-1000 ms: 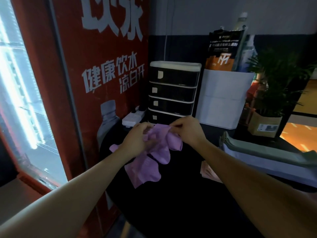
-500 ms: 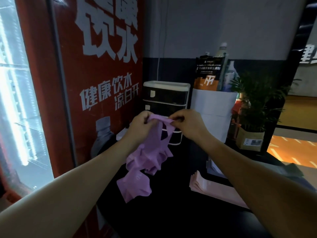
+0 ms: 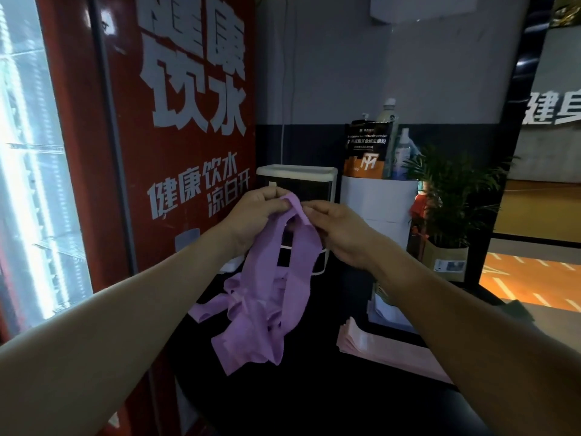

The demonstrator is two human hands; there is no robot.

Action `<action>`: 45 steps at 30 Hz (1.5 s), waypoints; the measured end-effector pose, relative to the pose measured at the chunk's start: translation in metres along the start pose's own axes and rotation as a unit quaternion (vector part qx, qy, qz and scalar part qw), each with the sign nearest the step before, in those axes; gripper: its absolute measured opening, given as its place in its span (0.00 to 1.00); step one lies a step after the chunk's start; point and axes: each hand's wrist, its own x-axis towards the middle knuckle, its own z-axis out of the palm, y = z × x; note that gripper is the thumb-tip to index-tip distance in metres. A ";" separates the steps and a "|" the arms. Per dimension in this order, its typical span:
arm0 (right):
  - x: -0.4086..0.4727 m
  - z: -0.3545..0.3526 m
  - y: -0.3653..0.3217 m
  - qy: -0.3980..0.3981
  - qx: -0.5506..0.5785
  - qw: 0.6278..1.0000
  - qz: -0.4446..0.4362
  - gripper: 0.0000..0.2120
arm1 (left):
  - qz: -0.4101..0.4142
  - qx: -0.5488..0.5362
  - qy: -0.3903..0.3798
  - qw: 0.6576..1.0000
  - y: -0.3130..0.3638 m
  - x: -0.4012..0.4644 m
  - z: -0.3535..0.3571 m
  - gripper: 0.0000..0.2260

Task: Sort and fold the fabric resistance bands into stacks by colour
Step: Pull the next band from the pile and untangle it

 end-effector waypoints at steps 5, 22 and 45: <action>-0.013 -0.012 -0.003 -0.020 0.029 0.999 0.035 0.05 | 0.031 0.102 -0.015 0.994 0.002 -0.005 -0.002 0.09; -0.032 -0.053 0.022 0.207 -0.084 0.975 -0.014 0.03 | 0.016 0.390 0.039 0.920 -0.045 -0.025 -0.028 0.06; -0.059 -0.082 0.057 0.134 0.026 0.972 0.189 0.12 | -0.265 0.077 -0.034 0.960 -0.064 -0.050 -0.048 0.21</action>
